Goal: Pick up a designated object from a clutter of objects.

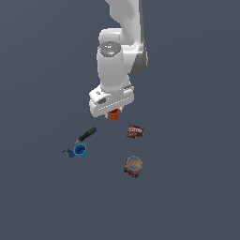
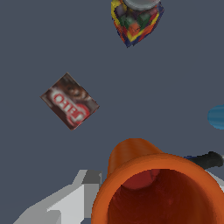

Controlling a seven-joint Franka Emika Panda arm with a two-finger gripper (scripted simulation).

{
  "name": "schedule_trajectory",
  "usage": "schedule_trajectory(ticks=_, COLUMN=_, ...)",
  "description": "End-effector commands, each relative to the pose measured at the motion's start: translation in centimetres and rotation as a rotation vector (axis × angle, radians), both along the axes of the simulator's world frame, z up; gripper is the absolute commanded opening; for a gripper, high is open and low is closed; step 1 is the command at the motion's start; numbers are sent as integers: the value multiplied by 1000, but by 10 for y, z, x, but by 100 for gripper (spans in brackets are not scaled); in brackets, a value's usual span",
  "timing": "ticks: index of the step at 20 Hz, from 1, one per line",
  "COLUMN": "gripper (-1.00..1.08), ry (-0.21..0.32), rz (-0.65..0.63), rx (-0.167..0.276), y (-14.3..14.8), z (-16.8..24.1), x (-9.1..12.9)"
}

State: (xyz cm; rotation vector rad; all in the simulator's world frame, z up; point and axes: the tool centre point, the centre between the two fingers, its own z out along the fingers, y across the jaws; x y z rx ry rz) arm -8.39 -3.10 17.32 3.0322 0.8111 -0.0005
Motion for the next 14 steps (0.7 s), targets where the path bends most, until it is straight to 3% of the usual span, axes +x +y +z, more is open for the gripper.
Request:
schedule_trajectory(ticks=1, gripper=-100, ry=0, rz=0, rx=-1, y=10, z=23, x=1)
schedule_trajectory(ticks=14, gripper=-100, ry=0, rz=1, rx=0, y=61, z=138, x=10)
